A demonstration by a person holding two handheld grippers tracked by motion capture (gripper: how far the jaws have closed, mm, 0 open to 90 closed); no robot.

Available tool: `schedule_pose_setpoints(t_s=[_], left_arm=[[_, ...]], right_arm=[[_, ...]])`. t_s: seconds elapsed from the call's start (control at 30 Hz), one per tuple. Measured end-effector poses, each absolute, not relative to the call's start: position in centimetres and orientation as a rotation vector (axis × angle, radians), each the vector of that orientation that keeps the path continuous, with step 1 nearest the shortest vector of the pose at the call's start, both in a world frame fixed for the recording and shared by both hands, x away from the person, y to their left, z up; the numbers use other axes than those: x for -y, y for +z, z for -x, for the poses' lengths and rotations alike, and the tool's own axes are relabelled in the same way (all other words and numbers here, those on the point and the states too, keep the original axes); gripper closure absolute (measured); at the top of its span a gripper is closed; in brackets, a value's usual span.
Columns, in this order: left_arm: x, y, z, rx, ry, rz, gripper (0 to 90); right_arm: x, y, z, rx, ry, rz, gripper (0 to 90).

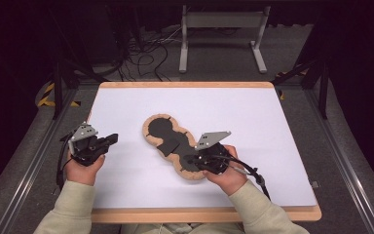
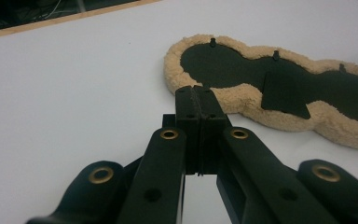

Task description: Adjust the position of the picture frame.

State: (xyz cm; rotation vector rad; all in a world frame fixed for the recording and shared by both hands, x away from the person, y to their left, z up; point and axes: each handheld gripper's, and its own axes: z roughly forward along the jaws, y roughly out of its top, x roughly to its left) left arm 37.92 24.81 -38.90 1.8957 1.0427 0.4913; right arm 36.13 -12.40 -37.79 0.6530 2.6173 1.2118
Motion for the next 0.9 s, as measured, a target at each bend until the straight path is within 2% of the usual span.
schedule_pose_setpoints(t_s=[0.9], left_arm=[[-24.6,-39.2,-38.4,-1.049,0.473,-1.895,86.3]], right_arm=[[7.6,-43.1,-35.3,-2.767,1.004,-0.598,90.0]])
